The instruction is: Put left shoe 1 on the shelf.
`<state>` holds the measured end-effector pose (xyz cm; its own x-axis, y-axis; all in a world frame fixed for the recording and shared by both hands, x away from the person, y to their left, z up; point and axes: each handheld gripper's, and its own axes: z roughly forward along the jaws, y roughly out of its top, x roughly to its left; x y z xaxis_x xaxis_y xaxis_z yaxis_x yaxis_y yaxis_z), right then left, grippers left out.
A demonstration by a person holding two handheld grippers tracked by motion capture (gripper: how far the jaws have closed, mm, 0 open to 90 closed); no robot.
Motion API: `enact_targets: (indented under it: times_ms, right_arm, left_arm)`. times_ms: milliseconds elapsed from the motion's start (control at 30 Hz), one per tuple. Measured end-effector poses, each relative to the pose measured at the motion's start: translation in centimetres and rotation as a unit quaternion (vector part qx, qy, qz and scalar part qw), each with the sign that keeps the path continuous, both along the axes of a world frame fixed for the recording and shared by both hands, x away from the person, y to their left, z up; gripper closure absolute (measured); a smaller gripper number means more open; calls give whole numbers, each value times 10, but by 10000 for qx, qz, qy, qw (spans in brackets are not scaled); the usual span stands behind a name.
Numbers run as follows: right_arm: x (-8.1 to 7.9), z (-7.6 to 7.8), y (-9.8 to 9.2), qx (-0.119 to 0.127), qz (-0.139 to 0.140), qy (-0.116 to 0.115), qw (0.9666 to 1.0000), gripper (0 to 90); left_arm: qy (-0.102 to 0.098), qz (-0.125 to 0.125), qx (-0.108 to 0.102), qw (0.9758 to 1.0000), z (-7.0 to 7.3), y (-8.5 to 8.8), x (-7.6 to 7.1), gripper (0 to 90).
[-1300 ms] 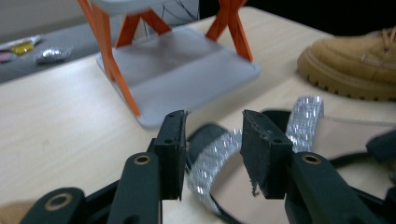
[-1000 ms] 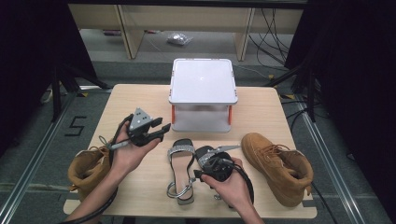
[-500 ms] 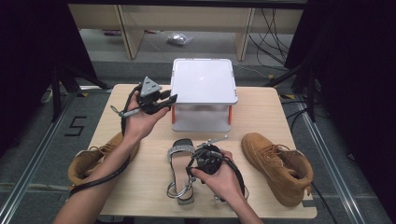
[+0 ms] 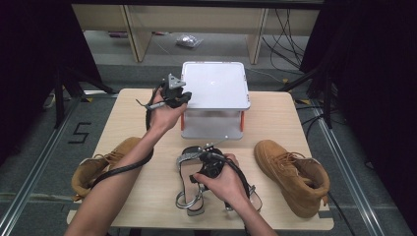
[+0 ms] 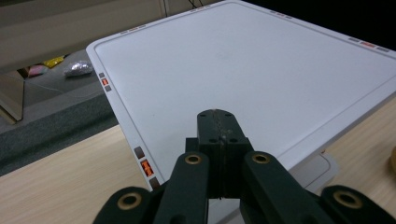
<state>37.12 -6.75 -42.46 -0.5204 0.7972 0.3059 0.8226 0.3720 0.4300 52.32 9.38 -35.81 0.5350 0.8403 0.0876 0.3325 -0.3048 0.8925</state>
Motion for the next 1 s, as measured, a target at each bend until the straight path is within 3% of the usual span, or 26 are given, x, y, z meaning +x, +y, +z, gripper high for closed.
enact_targets:
  times_ms: [67, 167, 233, 267, 300, 367, 567, 667, 700, 733, 800, 833, 867, 933, 967, 1000]
  right_arm:
    - [3, -2, 3, -85, 41, 123, 9999, 422]
    - [5, -3, 10, -191, -130, 414, 9989, 413]
    - [9, -7, 12, -312, -45, 376, 9988, 407]
    - [8, -7, 17, -333, -207, 629, 9972, 402]
    - [9, -8, 19, -370, -233, 698, 9966, 398]
    - [12, -12, 20, -411, -143, 645, 9970, 396]
    - [17, -19, 30, -524, -355, 937, 9936, 369]
    - [20, -21, 34, -566, -298, 1071, 9922, 355]
    - [21, -23, 34, -627, -182, 925, 9936, 346]
    - [20, -22, 37, -661, -267, 1078, 9916, 340]
    - [22, -25, 38, -737, -215, 1077, 9912, 335]
    - [20, -23, 41, -745, -368, 1351, 9873, 335]
    - [22, -26, 39, -804, -206, 1068, 9908, 335]
    - [21, -25, 43, -834, -359, 1327, 9870, 331]
    - [22, -27, 41, -838, -183, 1227, 9887, 327]
    - [20, -28, 44, -865, -293, 1245, 9880, 324]
  left_arm:
    - [-23, 40, 3, 10000, -4, -1, 3, 895]
    - [-14, 47, -17, 10000, -8, -1, 6, 895]
    - [16, 28, 22, 10000, -9, 1, 8, 895]
    - [34, 44, -1, 10000, -11, 0, 8, 895]
    - [54, 43, 7, 10000, -12, 0, 9, 895]
    - [79, 51, -13, 10000, -14, 0, 10, 895]
    - [49, 23, -58, 10000, -17, -2, 10, 895]
    - [29, 11, 68, 10000, -16, -2, 10, 894]
    - [25, 20, 16, 10000, -16, -2, 10, 894]
    - [30, 20, 26, 10000, -16, -2, 10, 894]
    - [20, 17, 27, 10000, -16, -2, 10, 894]
    - [15, 20, 21, 10000, -16, -2, 10, 894]
    - [15, 21, 20, 10000, -16, -2, 10, 894]
    - [6, 18, 26, 10000, -16, -2, 10, 894]
    - [18, 28, 28, 10000, -16, -3, 10, 894]
    - [41, 41, 62, 10000, -16, -3, 10, 894]
